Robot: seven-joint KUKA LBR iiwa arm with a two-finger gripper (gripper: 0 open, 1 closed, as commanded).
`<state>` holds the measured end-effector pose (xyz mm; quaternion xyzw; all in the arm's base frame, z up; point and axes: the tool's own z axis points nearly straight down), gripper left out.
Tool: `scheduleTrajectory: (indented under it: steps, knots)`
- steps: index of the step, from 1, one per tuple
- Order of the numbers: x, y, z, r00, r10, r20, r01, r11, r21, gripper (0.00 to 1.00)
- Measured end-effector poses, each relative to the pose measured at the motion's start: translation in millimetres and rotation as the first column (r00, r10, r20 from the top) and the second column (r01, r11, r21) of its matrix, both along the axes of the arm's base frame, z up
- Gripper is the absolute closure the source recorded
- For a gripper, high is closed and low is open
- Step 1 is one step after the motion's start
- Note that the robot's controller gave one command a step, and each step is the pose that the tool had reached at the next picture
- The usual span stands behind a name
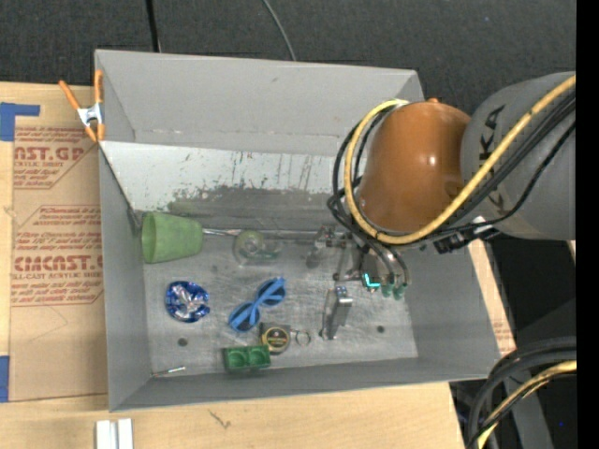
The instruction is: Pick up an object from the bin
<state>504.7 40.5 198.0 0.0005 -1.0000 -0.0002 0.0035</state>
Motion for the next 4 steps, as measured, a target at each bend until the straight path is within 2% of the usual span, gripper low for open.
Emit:
scheduleTrajectory:
  steps: [1, 2, 3, 4]
  knots:
    - [-7.6, 29.8, -126.1, 0.998, 0.053, 0.023, -0.053, 0.999, 0.001, 0.0]
    - [-4.7, 29.5, -121.7, 0.998, 0.051, 0.031, -0.051, 0.999, 0.001, 1.0]
    - [5.3, -13.8, -19.7, 0.948, 0.318, 0.012, -0.318, 0.948, -0.003, 1.0]
    - [12.8, -9.6, 108.6, 0.94, 0.341, 0.018, -0.341, 0.94, -0.004, 1.0]
